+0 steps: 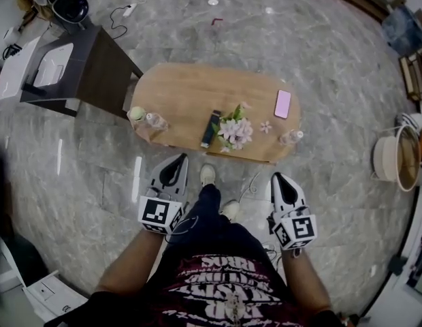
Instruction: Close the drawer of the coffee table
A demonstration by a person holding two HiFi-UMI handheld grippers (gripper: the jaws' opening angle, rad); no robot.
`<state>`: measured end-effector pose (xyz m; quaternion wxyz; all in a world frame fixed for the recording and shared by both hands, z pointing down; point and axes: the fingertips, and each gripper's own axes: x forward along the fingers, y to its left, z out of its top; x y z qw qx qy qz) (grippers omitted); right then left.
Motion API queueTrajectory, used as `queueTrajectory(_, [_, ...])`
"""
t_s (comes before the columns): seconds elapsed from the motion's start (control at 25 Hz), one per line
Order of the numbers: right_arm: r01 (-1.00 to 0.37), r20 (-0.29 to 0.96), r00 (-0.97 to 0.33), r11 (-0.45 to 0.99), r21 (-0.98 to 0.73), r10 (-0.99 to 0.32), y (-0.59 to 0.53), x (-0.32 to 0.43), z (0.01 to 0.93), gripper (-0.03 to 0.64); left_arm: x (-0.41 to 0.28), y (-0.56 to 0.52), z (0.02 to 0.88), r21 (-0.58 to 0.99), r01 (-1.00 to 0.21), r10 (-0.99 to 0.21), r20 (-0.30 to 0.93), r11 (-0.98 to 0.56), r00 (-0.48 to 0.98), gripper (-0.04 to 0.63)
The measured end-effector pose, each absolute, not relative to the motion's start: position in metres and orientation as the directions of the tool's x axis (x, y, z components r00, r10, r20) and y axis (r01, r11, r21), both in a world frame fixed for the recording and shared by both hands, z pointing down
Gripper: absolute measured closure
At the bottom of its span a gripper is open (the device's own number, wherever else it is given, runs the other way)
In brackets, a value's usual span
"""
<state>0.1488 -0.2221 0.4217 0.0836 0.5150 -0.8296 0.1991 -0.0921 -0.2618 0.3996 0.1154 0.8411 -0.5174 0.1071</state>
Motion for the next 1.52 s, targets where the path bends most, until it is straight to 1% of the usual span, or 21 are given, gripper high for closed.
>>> queueTrajectory(0.44, [-0.903,0.442,-0.426,0.344,-0.256,-0.789,-0.291,0.129,0.475,0.581,-0.099,-0.333,0.459,0.129,-0.871,-0.784,0.390,-0.474,0.484,0.572])
queueTrajectory(0.8, [-0.930,0.512,-0.362,0.261,-0.260,-0.779,-0.340,0.127,0.525,0.581,-0.097,-0.396,0.515,0.175,-0.838,-0.723,0.435,-0.516,0.536,0.572])
queueTrajectory(1.0, [-0.936,0.551,-0.347,0.244,-0.252,-0.759,-0.356,0.117,0.551,0.581,-0.108,-0.413,0.545,0.197,-0.834,-0.704,0.457,-0.516,0.543,0.572])
queueTrajectory(1.16, [-0.941,0.577,-0.336,0.234,-0.245,-0.744,-0.355,0.119,0.574,0.581,-0.114,-0.411,0.574,0.216,-0.833,-0.682,0.490,-0.509,0.543,0.572])
queueTrajectory(1.28, [-0.946,0.625,-0.324,0.229,-0.230,-0.710,-0.340,0.131,0.599,0.581,-0.116,-0.392,0.610,0.225,-0.839,-0.646,0.549,-0.496,0.530,0.572])
queueTrajectory(1.4, [-0.949,0.667,-0.314,0.231,-0.213,-0.676,-0.321,0.150,0.630,0.581,-0.110,-0.361,0.652,0.231,-0.831,-0.591,0.609,-0.506,0.530,0.572])
queueTrajectory(1.52, [-0.949,0.711,-0.310,0.253,-0.189,-0.631,-0.295,0.174,0.675,0.581,-0.100,-0.325,0.700,0.218,-0.804,-0.519,0.665,-0.553,0.537,0.572])
